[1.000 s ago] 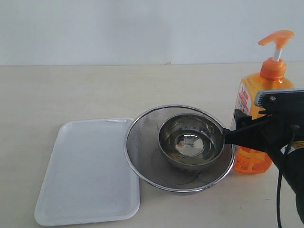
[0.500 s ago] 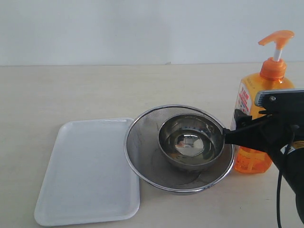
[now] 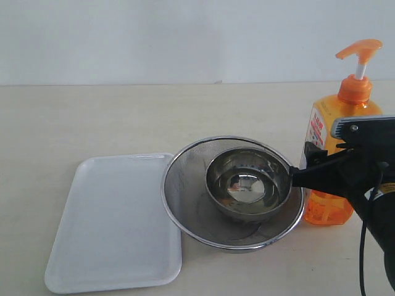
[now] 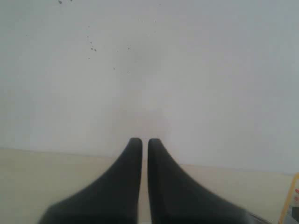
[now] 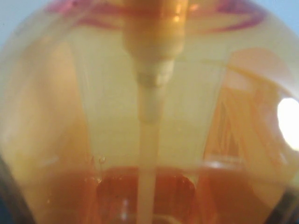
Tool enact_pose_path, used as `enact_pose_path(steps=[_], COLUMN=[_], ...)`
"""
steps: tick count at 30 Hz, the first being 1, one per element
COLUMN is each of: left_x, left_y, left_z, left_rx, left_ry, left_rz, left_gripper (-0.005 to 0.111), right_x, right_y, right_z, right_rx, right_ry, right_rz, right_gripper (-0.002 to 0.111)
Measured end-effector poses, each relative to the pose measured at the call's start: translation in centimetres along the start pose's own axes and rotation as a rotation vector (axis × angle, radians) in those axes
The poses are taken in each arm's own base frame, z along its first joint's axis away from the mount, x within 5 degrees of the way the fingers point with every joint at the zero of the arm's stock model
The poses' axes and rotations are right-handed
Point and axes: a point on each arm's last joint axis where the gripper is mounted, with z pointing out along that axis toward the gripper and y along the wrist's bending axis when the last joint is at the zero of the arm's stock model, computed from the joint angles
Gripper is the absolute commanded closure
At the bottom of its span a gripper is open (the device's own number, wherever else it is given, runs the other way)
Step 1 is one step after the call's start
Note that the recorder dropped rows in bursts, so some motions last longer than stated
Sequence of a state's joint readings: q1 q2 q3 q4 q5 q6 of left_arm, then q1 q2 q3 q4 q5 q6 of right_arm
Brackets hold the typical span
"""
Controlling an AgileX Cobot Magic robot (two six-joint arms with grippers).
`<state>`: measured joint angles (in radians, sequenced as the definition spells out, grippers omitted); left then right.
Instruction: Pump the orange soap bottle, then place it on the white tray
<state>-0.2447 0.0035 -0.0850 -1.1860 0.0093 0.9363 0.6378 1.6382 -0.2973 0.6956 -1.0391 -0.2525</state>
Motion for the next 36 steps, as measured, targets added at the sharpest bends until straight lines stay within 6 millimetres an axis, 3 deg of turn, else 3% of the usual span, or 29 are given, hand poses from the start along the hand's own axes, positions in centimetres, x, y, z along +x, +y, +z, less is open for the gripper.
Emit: enact_pose_path(steps=[11,17,25,36], left_x=[-0.1,1.4,2.7,4.6], left_y=[0.2,0.6,0.7,1.3], left_z=[0.0,0.1,0.1,-0.3], left_rx=[-0.024,-0.03,-0.016,-0.044], left_ry=[-0.015,0.025,0.084,0.299], left_rz=[0.083,0.253,0.25,0.26], left_gripper=[0.102,0.102,0.102,0.102], right_x=[0.0,0.0,0.0,0.0], right_y=[0.0,0.0,0.0,0.0], right_z=[0.0,0.0,0.0,0.0], right_rx=[0.0,0.0,0.0,0.0], right_ry=[-0.001,-0.001,-0.001,-0.001], right_rz=[0.001,0.001,0.001,0.001], right_gripper=[0.106,0.106,0.106,0.106])
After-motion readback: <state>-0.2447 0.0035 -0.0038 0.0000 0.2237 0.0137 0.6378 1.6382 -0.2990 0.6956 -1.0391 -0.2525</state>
